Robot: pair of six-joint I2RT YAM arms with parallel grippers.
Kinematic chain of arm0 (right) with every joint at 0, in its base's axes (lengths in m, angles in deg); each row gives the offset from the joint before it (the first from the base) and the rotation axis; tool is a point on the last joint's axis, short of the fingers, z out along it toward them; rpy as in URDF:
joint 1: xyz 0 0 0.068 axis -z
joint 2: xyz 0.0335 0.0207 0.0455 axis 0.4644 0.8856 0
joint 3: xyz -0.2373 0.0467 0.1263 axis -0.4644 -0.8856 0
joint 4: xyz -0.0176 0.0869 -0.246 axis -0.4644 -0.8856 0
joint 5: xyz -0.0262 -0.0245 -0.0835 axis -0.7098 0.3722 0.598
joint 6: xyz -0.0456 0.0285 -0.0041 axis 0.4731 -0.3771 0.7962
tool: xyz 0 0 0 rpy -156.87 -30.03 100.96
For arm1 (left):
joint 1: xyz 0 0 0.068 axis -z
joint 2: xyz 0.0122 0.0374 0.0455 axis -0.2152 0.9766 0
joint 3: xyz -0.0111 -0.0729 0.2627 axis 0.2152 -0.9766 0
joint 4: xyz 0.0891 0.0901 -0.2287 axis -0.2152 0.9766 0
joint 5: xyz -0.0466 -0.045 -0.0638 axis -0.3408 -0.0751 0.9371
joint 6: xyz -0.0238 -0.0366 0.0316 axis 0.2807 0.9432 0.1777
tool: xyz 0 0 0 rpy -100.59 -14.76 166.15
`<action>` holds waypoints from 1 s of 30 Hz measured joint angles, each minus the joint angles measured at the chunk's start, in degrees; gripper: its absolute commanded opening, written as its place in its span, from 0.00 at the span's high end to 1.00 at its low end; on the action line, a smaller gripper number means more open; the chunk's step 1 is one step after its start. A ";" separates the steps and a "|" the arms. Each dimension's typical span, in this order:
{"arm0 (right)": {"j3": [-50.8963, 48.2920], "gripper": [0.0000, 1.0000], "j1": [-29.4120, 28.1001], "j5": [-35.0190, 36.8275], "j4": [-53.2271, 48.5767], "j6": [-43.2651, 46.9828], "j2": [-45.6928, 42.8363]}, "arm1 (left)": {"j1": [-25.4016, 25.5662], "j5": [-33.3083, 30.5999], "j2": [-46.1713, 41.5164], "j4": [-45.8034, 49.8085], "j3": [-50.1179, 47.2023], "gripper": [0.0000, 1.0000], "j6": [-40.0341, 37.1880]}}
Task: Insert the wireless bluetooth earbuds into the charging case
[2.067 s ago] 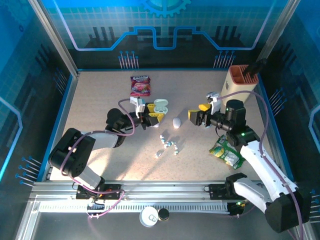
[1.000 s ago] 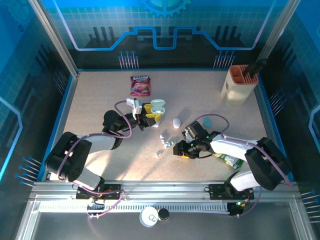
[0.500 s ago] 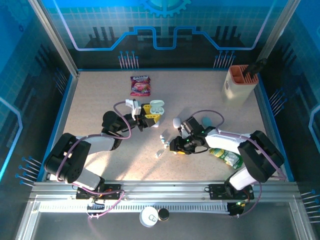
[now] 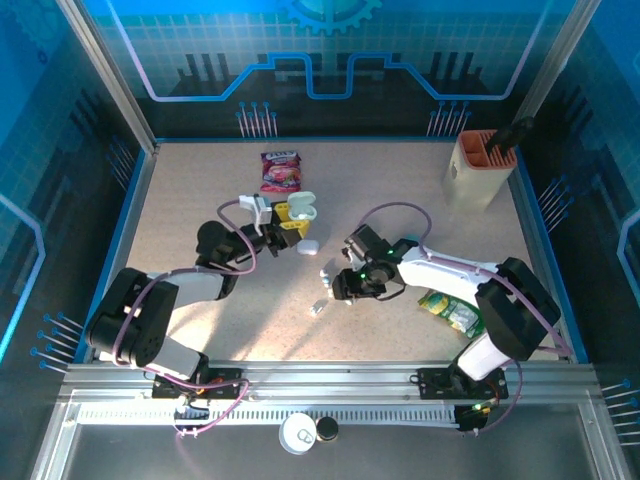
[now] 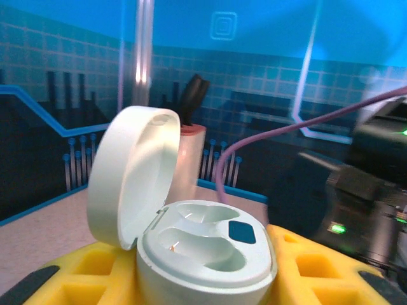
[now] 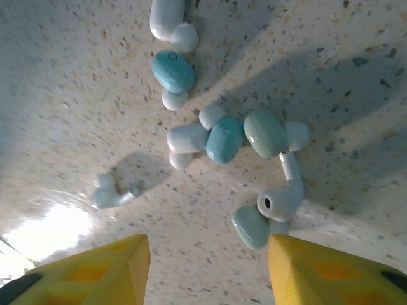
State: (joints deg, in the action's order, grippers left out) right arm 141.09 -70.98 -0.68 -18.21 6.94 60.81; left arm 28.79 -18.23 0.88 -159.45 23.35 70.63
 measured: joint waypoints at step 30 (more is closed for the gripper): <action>22.58 0.71 -19.26 35.30 -28.85 11.08 22.18 | -5.44 -3.89 -7.61 10.97 0.00 0.63 -4.55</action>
State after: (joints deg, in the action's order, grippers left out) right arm 163.66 -90.24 34.61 -47.06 18.02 83.00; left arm 23.35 -22.12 -6.73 -148.48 23.35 66.09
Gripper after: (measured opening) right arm 0.285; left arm 0.393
